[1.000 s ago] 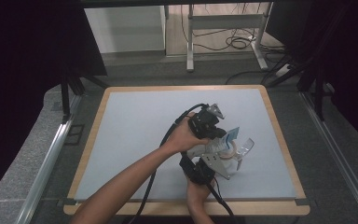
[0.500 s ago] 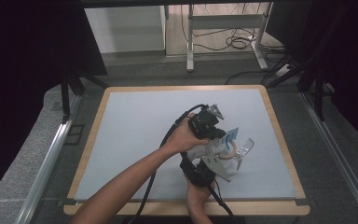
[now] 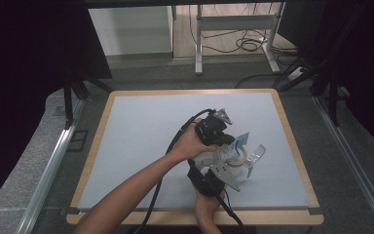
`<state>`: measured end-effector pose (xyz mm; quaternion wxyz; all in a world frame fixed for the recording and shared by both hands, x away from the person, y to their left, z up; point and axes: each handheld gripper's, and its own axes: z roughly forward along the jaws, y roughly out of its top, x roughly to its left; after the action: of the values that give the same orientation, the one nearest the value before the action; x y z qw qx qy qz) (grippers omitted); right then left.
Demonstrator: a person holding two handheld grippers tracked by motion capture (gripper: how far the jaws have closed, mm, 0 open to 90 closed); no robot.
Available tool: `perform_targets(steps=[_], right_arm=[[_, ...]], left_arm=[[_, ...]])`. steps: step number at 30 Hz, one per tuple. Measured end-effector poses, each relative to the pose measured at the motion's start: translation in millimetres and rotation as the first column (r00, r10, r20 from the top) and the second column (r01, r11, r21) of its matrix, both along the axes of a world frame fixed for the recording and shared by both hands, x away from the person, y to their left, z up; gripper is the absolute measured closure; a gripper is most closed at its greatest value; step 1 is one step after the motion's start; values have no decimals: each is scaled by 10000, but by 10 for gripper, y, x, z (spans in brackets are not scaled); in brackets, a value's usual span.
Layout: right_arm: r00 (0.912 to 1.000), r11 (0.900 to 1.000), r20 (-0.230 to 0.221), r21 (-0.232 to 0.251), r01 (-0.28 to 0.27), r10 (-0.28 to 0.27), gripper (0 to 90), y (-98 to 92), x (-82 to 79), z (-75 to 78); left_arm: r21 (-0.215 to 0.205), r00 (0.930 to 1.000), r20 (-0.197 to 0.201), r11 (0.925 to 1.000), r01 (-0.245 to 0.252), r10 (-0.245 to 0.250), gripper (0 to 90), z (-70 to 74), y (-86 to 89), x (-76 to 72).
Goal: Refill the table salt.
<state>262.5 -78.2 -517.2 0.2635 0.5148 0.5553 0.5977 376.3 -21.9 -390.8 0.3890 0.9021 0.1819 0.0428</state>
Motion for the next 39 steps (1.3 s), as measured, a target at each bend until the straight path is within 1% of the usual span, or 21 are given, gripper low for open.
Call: perform_targets(steps=[5,7,8,11,19,21,22,29,34,35,39], right_arm=[[10000,9997,1,-263,-24,24,438,-15,-16,-8],[10000,9996,-27,-281,-33,32,437,-15,-21,-10],[10000,9992,-20,-403,-68,68,436,-22,-26,-16],[10000,9988,-12,-489,-59,58,433,-23,-35,-28],[9996,9986,-273,-525,-91,77,422,-42,-55,-85],[9992,9978,-385,-645,-128,103,419,-51,-47,-105],[9991,9979,-408,-630,-134,108,419,-52,-46,-110],[9977,9958,-632,-865,-299,244,415,-71,-34,-148],[9959,9937,-799,-1008,-492,412,411,-71,-14,-158],[9951,9930,-871,-1042,-548,458,407,-77,-7,-161],[9941,9921,-963,-1098,-602,496,403,-90,4,-179]], left_arm=[[-70,10000,33,10000,-18,19,900,13,25,-3],[-125,10000,39,9999,-31,31,900,15,34,-6],[-135,10000,39,9999,-44,45,900,18,43,-9],[-185,9999,106,9998,15,-13,900,21,69,-17],[-401,9999,134,9992,-76,81,900,28,129,-54],[-497,9998,130,9987,-115,121,900,30,160,-63],[-543,9998,135,9984,-129,136,900,30,172,-65],[-601,9995,202,9979,-219,232,900,31,251,-68],[-721,9993,220,9970,-293,310,900,39,314,-83],[-801,9992,200,9962,-342,359,900,40,322,-91],[-853,9991,290,9960,-279,305,900,47,342,-115]])
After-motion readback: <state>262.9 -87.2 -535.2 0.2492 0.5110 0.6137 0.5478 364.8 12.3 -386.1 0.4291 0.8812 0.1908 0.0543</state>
